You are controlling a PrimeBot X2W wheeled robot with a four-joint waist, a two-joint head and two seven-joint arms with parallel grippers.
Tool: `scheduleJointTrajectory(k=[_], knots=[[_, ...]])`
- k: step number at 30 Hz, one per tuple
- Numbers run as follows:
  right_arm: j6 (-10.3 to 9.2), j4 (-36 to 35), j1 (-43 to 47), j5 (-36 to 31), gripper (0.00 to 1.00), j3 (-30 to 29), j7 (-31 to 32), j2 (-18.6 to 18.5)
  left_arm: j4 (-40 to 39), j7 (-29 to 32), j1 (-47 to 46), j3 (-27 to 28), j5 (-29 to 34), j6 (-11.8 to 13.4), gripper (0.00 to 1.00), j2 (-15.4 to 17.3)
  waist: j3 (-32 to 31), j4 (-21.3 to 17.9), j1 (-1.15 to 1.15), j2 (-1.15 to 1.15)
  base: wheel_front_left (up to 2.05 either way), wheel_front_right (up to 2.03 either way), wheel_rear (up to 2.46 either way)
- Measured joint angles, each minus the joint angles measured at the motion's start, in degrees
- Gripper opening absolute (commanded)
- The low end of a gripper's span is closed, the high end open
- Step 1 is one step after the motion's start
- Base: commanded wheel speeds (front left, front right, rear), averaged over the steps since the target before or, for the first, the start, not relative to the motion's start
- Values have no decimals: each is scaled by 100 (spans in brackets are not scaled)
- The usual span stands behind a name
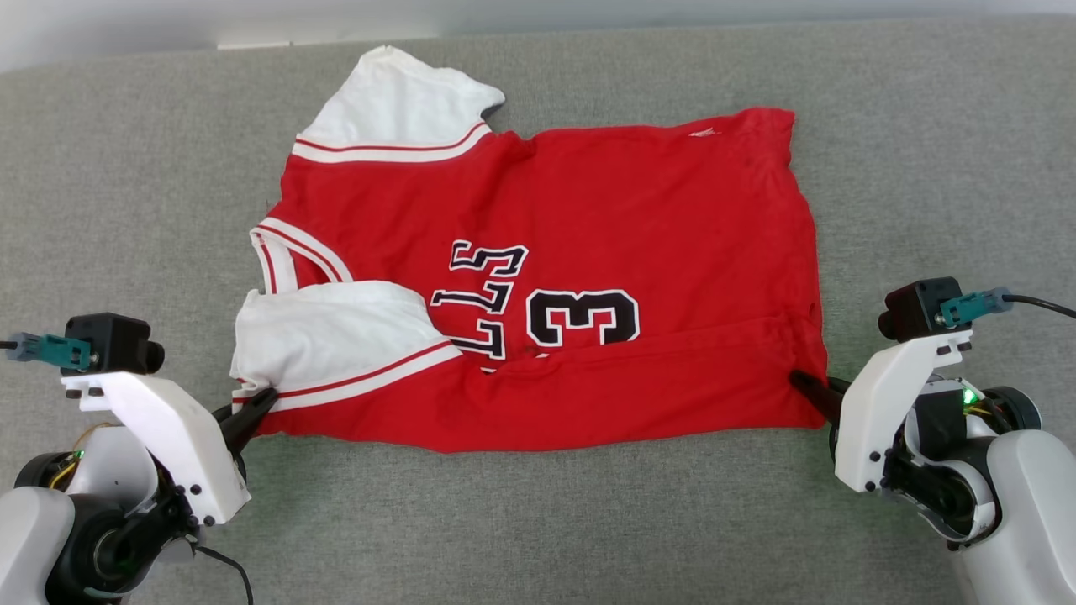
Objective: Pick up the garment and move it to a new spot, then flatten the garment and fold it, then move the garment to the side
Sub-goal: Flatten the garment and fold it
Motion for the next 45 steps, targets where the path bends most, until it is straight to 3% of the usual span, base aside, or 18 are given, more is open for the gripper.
scheduleJointTrajectory(k=[12,23,30,31,32,33,34,35,45], knots=[[0,-202,175,154,0,104,-100,-201,36,-88,360,-57,-45,24,0,-52,-744,-41,0,0,0,0,0],[1,-821,1319,252,0,-144,196,-305,-449,-166,1603,40,-231,465,0,32,-1446,-33,-1,0,0,0,0],[1,-918,2039,141,0,-303,267,-176,-411,-276,2195,1,-433,519,0,-168,-1499,-90,0,0,0,0,0],[1,-878,2089,100,7,-312,219,-144,-353,-320,2212,-5,-444,513,0,-232,-1494,-102,-1,0,0,0,0],[1,-834,2115,66,45,-325,163,-110,-283,-345,2215,-21,-460,499,0,-289,-1485,-110,-1,0,0,0,0],[1,-797,2144,70,100,-352,104,-73,-216,-403,2213,-27,-460,463,7,-346,-1476,-114,-1,0,0,0,0],[1,-783,2173,68,100,-358,-4,-46,-147,-452,2193,-40,-445,449,82,-391,-1465,-117,0,0,0,0,0],[1,-781,2181,52,100,-354,-134,-33,-74,-482,2164,-46,-444,411,100,-422,-1454,-117,-1,0,0,0,0],[1,-1310,2179,-322,100,-589,-2118,127,-32,-1338,1663,46,197,212,100,-467,-1531,-145,-1,0,0,0,0]])
